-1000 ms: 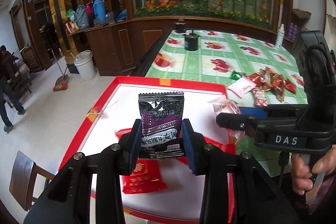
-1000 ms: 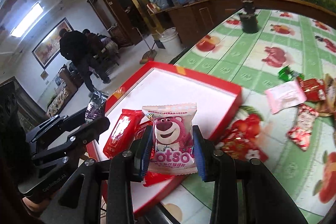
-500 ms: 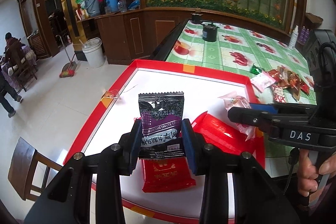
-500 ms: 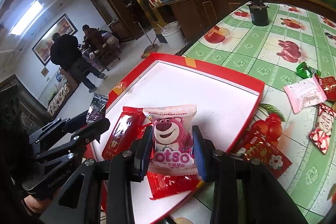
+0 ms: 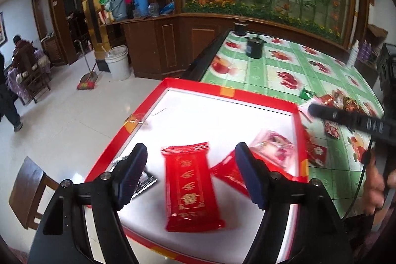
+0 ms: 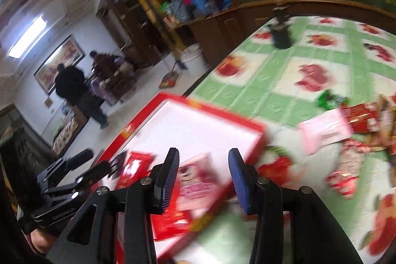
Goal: Organize snacks
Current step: 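Move both tools back toward the remaining snack bags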
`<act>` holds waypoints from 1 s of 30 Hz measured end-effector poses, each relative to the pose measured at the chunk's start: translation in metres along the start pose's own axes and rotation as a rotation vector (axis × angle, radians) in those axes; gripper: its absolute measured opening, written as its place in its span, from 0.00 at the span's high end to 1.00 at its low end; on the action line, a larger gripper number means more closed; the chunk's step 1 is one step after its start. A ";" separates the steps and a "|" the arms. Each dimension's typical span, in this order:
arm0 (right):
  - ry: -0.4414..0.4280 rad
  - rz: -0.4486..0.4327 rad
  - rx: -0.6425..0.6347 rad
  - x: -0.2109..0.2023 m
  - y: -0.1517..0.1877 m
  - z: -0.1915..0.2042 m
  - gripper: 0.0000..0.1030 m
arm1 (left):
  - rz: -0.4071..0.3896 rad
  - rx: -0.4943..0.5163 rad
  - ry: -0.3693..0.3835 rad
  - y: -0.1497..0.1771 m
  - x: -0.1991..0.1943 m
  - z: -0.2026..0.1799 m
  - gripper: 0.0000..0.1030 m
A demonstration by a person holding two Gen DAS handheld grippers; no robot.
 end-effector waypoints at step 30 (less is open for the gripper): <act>0.369 -0.155 0.422 -0.173 -0.016 -0.317 0.46 | 0.026 0.343 0.021 -0.040 -0.004 -0.171 0.29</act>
Point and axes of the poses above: each gripper's, at about its wrist camera, not at the fingertips, and x roughly the way its jaws point, z to its left, y to its underside, the point moved 3 cm from there along x, roughly the way its jaws point, and after that the axes turned 2 degrees about x, right-handed, at the moved point
